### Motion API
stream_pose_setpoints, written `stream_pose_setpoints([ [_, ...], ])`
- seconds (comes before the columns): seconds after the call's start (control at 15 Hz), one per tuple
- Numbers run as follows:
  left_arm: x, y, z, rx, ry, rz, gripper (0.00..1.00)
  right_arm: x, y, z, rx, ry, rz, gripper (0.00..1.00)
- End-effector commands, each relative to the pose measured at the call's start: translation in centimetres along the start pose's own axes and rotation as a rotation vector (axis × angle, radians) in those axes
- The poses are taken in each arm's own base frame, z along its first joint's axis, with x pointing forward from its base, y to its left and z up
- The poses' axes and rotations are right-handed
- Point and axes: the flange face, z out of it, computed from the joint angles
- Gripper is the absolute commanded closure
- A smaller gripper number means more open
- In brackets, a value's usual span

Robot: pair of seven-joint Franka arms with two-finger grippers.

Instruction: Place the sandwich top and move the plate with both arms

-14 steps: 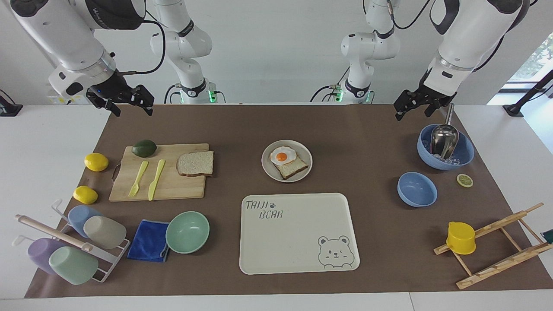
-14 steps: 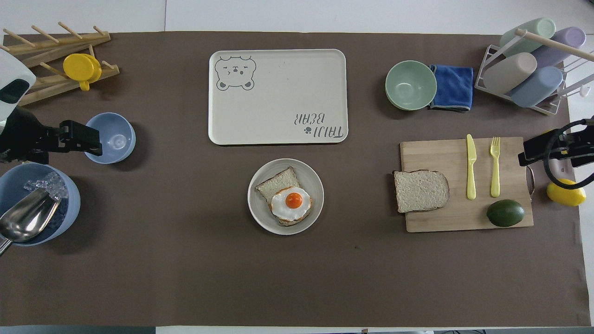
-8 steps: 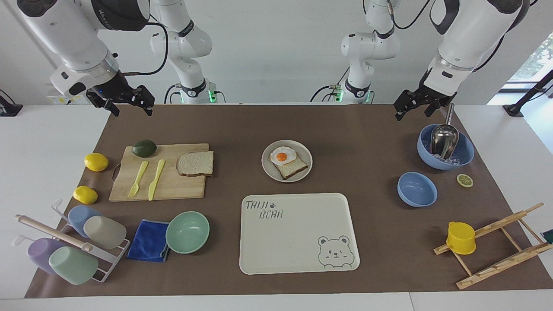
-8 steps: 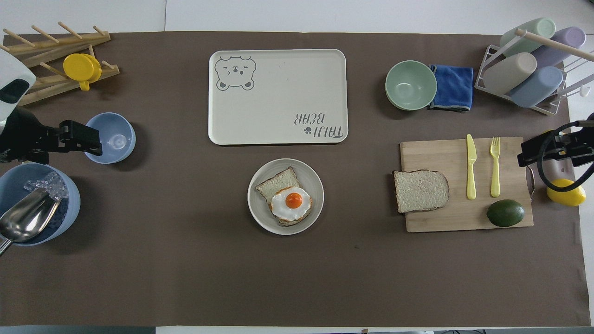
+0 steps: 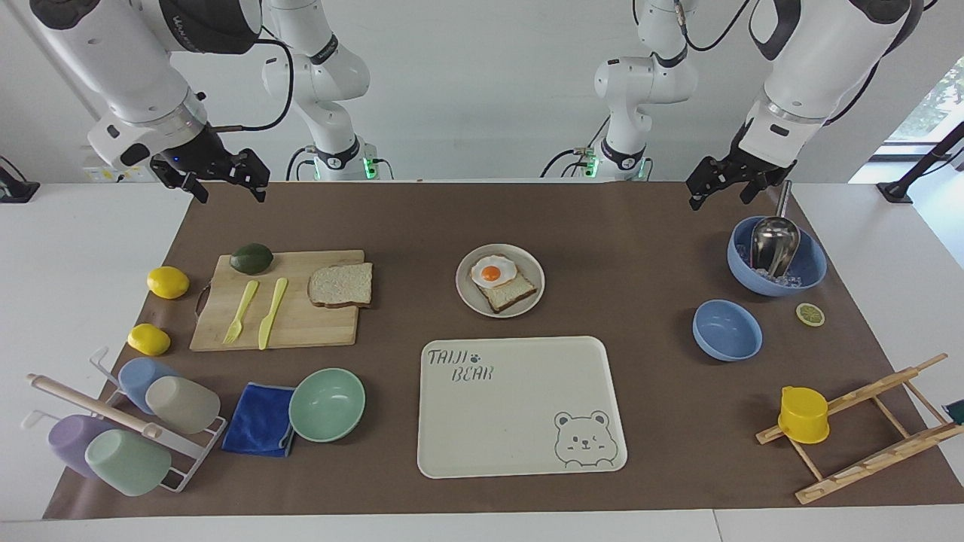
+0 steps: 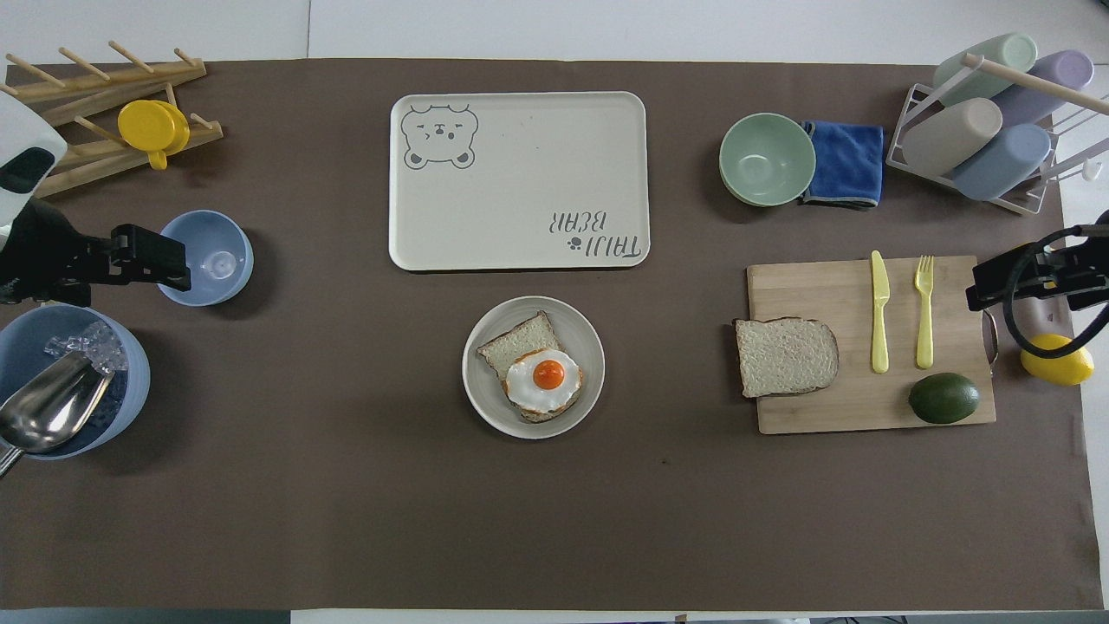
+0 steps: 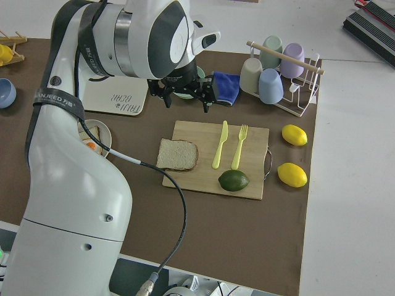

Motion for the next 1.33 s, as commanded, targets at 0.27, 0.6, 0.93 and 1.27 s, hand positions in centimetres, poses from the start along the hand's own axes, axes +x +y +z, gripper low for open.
stream_pose_setpoints([
  [0.27,-0.4,0.2,-0.1,-0.004,0.007,0.016,0.00,0.3,-0.1,-0.6,-0.022,0.037,-0.019,0.00],
  [0.6,-0.8,1.6,0.3,-0.006,0.015,0.031,0.00,-0.4,-3.7,0.3,-0.029,0.037,-0.085,0.00],
  [0.93,-0.9,1.6,0.5,-0.009,0.009,0.033,0.00,-1.2,-9.5,4.3,-0.169,0.124,-0.106,0.00],
  [1.27,-0.8,1.7,0.5,-0.013,0.010,0.034,0.00,1.7,-20.3,14.7,-0.349,0.077,0.003,0.00],
])
